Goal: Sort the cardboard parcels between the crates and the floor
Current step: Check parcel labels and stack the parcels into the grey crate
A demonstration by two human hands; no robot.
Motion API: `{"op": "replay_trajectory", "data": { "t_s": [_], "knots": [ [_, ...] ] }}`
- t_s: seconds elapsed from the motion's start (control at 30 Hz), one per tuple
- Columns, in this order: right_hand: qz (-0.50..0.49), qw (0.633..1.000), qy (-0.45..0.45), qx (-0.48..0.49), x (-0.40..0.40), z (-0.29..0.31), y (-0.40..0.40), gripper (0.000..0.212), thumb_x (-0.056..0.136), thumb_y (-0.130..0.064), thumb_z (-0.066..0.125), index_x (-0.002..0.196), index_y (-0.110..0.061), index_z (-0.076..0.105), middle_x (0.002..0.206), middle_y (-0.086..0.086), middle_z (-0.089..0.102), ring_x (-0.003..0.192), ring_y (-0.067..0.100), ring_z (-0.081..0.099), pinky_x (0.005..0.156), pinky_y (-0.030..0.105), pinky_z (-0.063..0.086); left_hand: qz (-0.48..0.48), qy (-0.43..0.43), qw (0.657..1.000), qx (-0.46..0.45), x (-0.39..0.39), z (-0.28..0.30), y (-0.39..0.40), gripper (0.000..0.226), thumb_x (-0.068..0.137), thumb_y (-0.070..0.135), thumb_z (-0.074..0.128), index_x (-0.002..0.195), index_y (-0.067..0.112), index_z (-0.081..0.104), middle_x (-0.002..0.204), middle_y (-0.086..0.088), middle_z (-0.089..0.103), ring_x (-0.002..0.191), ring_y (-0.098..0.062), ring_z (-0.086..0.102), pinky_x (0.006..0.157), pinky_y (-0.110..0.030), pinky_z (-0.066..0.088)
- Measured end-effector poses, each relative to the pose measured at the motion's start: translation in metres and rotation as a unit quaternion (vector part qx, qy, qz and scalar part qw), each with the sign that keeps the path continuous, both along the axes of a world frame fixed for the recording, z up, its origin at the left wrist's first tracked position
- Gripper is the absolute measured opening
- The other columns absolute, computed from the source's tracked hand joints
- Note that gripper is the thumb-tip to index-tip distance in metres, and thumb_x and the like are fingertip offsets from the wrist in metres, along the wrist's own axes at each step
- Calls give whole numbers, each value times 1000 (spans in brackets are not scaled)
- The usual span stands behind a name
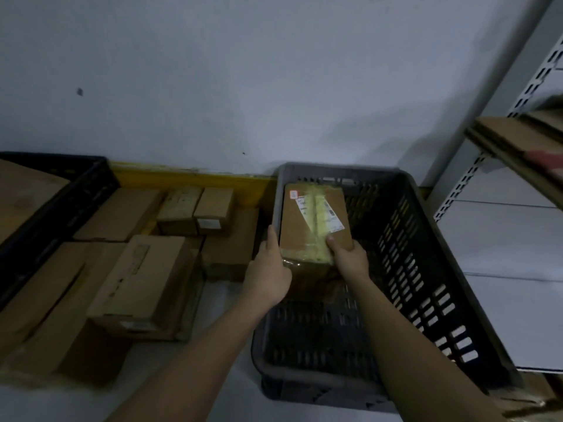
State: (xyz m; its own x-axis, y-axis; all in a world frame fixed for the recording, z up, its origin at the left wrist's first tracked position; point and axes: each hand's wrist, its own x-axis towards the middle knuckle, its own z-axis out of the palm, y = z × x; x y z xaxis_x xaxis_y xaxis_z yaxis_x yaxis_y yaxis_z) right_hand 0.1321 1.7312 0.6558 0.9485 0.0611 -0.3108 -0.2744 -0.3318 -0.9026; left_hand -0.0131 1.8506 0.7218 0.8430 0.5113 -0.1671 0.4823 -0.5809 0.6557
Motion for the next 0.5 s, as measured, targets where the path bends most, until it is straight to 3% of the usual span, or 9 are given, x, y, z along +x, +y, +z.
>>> {"op": "replay_trajectory", "data": {
  "t_s": [0.5],
  "knots": [
    [112, 992, 47, -28, 28, -8, -8, 85, 86, -55, 69, 148, -9, 35, 142, 12, 52, 125, 34, 53, 103, 41, 46, 18, 4, 1000, 13, 4, -2, 2, 81, 98, 6, 46, 159, 24, -5, 159, -7, 29, 135, -29, 43, 102, -38, 43]
  ]
}}
